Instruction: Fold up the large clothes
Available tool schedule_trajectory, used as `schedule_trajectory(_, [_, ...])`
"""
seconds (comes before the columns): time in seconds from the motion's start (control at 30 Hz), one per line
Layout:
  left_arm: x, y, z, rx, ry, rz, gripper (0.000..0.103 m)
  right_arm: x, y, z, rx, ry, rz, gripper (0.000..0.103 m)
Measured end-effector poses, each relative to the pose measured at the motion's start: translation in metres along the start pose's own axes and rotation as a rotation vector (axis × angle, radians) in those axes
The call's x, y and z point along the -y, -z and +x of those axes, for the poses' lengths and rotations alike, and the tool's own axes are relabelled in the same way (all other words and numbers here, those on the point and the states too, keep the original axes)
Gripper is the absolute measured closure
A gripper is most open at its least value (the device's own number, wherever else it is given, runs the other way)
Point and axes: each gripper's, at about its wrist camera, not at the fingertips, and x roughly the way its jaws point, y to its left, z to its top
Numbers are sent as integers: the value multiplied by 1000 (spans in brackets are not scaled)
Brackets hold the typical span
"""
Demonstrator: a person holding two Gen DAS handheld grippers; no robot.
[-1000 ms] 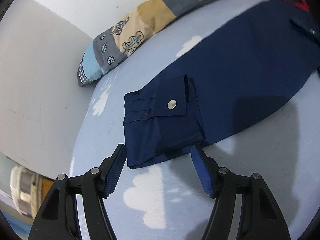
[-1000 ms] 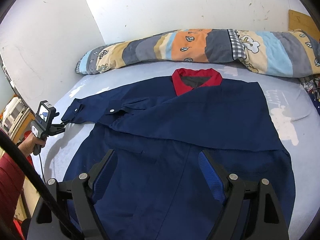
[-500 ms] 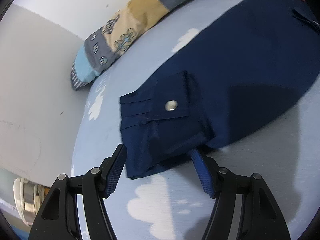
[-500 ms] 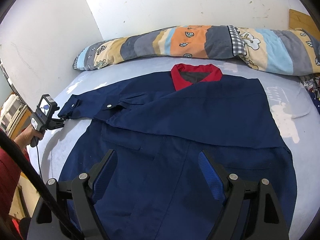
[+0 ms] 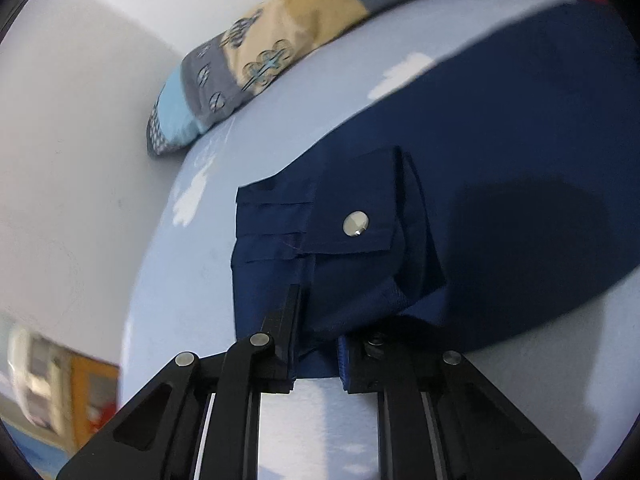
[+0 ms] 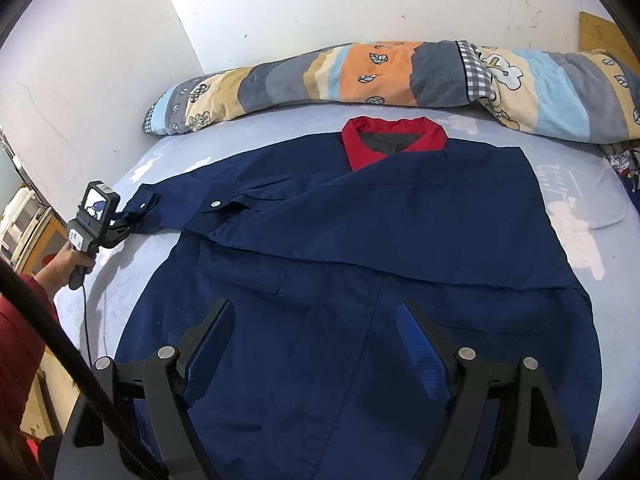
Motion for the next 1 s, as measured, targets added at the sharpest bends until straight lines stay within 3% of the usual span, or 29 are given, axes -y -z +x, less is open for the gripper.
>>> schedule_trajectory(0.27, [-81,4,-40,126,172,-457,91,8,-1,-7,21,-7,43,16])
schedule_trajectory(0.5, [-131,-11,-99,204,291,-705,91,30,-4,-18,46,4,141,16])
schedule_trajectory(0.6, [-141,-29,-133,242,339,-752,91,46,-5,-26,65,12,193,16])
schedule_trajectory(0.8, [-135,-87,-220,339,420,-743,92,80,-5,-57,141,43,288,16])
schedule_trajectory(1.0, [-91,-159,-332,432,544,-689,92,118,0,-101,236,93,368,16])
